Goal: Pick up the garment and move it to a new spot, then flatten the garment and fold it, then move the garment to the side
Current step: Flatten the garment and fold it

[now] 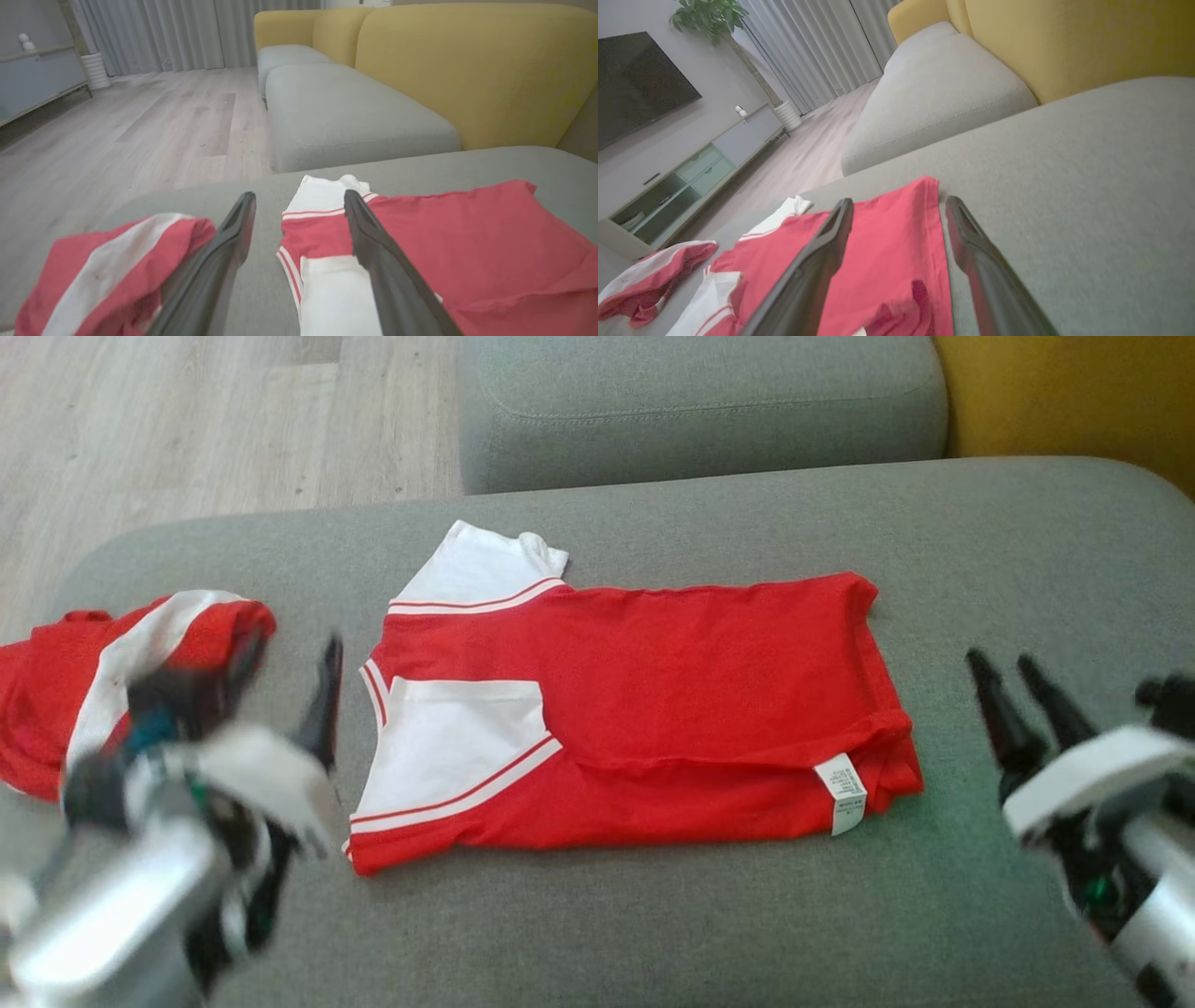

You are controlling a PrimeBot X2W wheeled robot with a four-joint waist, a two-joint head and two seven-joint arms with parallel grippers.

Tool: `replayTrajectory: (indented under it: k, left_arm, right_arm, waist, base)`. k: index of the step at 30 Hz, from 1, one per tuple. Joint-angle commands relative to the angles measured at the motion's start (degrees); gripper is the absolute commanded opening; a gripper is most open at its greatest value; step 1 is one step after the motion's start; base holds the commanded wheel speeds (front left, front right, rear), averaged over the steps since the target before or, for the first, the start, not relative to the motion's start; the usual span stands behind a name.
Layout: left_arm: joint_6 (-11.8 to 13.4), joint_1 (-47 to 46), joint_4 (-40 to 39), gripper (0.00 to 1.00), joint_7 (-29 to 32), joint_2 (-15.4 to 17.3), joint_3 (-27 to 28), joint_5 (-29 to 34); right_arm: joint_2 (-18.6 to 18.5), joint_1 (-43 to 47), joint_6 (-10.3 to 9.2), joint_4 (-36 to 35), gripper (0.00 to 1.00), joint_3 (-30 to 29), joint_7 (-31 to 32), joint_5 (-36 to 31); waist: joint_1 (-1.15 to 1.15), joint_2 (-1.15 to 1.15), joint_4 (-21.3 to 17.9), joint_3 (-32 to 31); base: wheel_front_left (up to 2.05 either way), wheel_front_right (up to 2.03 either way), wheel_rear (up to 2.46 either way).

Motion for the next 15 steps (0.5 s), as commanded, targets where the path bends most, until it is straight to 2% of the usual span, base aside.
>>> replayTrajectory:
  k: [1,4,7,10,15]
  left_arm:
    - [2.76,0.72,-3.03,1.0,-1.15,1.71,4.37,1.15]
    - [6.91,8.71,-8.21,1.0,-1.55,-1.2,10.11,4.26]
    - [7.86,14.17,-9.83,1.0,-1.58,-3.36,14.12,6.7]
    - [6.59,20.1,-10.25,1.0,-1.59,-6.27,18.32,9.19]
    - [1.93,22.7,-6.97,1.0,-1.6,-8.79,20.24,11.08]
  right_arm:
    - [0.05,0.95,0.43,-1.2,1.0,-2.88,-0.83,-3.49]
    - [3.35,6.74,0.43,-2.47,1.0,-10.12,-0.88,-11.54]
    - [5.35,10.44,0.43,-3.34,1.0,-13.01,-0.89,-16.9]
    - [8.23,14.23,0.43,-3.93,1.0,-15.7,0.4,-23.16]
    - [12.15,16.25,0.43,-6.03,1.0,-19.02,7.23,-31.79]
  waist:
    - [0.0,0.0,-0.2,0.16]
    - [0.0,0.0,-0.22,0.76]
    - [0.0,0.0,-0.28,1.24]
    - [0.0,0.0,-0.23,2.07]
    - [0.0,0.0,0.15,2.95]
  base:
    - [0.0,0.0,0.0]
    - [0.0,0.0,0.0]
    - [0.0,0.0,0.0]
    - [0.0,0.0,0.0]
    - [0.0,0.0,0.0]
